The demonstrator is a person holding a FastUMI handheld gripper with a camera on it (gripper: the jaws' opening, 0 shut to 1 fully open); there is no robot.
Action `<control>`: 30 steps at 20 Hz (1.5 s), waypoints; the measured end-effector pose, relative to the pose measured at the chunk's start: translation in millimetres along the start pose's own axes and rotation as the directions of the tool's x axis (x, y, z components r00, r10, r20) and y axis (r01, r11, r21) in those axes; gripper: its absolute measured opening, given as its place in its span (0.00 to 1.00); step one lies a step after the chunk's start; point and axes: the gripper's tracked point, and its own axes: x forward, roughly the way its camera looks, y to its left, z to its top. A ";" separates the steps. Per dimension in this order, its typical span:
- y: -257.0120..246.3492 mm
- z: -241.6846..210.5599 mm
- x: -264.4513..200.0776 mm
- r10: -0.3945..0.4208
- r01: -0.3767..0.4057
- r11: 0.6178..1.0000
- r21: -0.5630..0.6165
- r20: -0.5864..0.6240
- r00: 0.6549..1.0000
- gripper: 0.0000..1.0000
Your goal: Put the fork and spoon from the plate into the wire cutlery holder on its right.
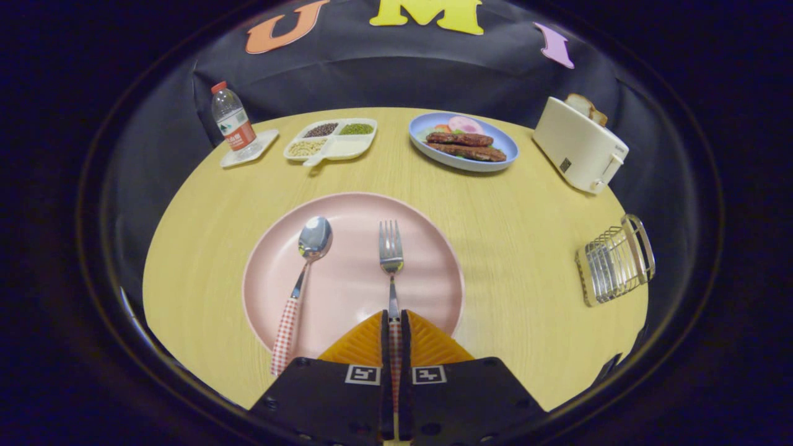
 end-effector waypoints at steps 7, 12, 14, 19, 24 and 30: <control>-13.6 22.3 -52.8 0.030 -0.029 0.999 -0.021 0.062 0.998 0.04; -52.7 40.8 -97.0 0.055 -0.050 0.998 -0.037 0.122 0.991 0.04; -72.8 43.8 -112.8 0.067 -0.062 0.997 -0.039 0.142 0.988 0.04; -136.4 45.0 -139.0 0.084 -0.076 0.996 -0.053 0.164 0.983 0.04; -212.5 48.1 -149.5 0.080 -0.071 0.996 -0.060 0.170 0.982 0.04; -293.2 54.5 -153.8 0.081 -0.076 0.996 -0.036 0.163 0.983 0.04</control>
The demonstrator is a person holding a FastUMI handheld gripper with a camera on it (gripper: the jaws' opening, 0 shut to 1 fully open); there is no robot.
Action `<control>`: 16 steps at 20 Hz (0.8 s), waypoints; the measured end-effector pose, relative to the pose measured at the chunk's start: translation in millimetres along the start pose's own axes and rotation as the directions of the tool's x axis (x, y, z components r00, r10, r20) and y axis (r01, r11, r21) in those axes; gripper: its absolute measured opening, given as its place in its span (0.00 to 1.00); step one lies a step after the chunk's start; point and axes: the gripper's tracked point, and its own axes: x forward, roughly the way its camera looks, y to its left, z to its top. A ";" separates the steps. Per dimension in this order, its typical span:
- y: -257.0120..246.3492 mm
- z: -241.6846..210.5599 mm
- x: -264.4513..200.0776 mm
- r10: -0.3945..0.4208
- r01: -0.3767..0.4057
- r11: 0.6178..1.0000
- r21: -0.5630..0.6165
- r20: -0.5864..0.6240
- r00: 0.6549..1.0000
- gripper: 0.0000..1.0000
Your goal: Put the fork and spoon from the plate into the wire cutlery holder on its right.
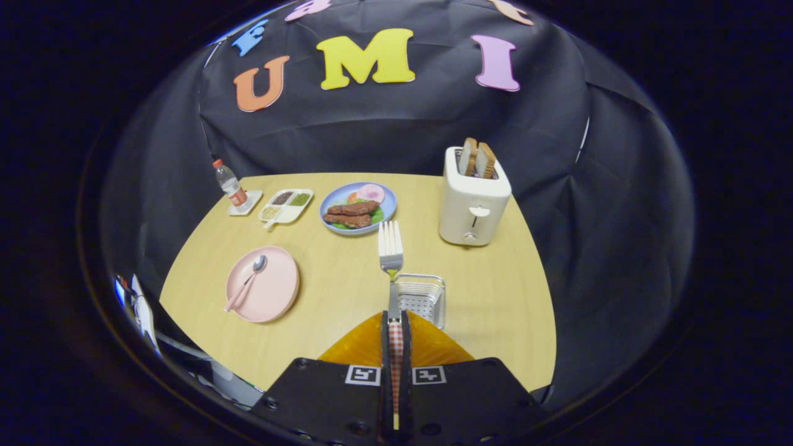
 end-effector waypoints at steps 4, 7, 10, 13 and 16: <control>-41.6 -3.5 -1.7 -0.032 0.033 0.999 0.015 -0.036 0.999 0.04; -55.3 -10.4 3.2 -0.040 0.043 0.999 0.027 -0.098 0.994 0.04; -44.8 -20.0 9.0 -0.004 0.012 0.999 0.036 -0.193 0.981 0.04; -24.3 -32.8 12.0 0.040 -0.016 0.997 0.074 -0.334 0.942 0.04; -18.7 -32.2 19.9 0.030 0.016 0.995 0.100 -0.437 0.899 0.04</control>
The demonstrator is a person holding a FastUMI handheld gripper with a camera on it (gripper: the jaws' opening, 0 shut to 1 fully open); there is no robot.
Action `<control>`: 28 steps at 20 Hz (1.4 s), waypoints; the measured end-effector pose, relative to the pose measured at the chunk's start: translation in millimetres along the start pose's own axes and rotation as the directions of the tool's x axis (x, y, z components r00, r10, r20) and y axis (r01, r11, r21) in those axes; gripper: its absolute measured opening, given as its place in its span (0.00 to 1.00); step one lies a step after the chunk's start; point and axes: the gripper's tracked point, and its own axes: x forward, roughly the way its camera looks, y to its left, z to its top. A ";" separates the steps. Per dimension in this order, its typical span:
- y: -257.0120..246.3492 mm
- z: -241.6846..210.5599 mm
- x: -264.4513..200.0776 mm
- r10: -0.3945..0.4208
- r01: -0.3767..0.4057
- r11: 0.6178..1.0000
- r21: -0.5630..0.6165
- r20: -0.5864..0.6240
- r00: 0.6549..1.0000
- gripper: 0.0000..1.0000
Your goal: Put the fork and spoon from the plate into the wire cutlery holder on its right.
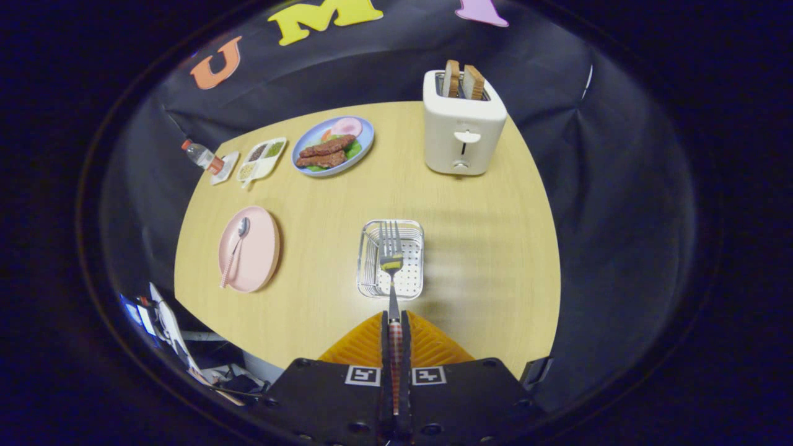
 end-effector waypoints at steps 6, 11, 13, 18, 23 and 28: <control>6.2 -2.0 13.8 -0.015 0.045 0.994 0.103 -0.276 0.961 0.04; 9.0 4.2 33.9 -0.037 0.086 0.991 0.100 -0.414 0.909 0.04; 10.1 12.8 41.1 -0.053 0.097 0.992 0.085 -0.421 0.905 0.06; 18.2 19.0 57.8 -0.062 0.116 0.990 0.085 -0.479 0.876 0.06; 21.2 23.1 59.4 -0.101 0.144 0.988 0.052 -0.480 0.871 0.06; 25.8 24.8 55.7 -0.105 0.139 0.989 0.041 -0.452 0.886 0.10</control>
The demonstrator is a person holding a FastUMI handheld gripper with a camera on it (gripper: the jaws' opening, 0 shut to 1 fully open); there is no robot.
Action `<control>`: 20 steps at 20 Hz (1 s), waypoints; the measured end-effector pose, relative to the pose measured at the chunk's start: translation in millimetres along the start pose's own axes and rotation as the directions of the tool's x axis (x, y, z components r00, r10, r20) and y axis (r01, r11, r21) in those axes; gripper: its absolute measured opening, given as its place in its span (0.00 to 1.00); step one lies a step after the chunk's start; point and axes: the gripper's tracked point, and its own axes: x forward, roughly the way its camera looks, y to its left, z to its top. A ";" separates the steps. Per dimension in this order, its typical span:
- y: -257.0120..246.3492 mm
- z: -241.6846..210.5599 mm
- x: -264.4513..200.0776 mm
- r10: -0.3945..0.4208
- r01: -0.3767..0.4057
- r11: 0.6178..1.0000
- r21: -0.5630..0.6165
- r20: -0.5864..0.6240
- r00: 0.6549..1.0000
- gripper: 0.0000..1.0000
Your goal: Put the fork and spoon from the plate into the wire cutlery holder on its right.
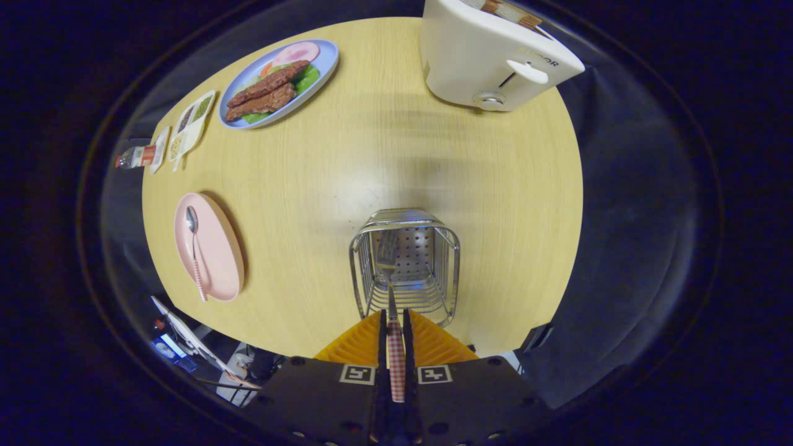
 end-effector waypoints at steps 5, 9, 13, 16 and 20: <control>4.2 -1.7 -14.8 -0.009 0.011 1.000 -0.021 0.092 0.996 0.20; 18.6 -7.7 -28.4 -0.001 0.012 0.998 -0.058 0.183 0.983 0.32; 49.8 -20.0 -40.1 0.047 -0.017 0.993 -0.114 0.267 0.962 0.45; 77.2 -28.6 -45.9 0.078 -0.031 0.988 -0.148 0.321 0.944 0.62; 119.1 -30.1 -54.4 0.108 -0.033 0.984 -0.176 0.437 0.893 0.83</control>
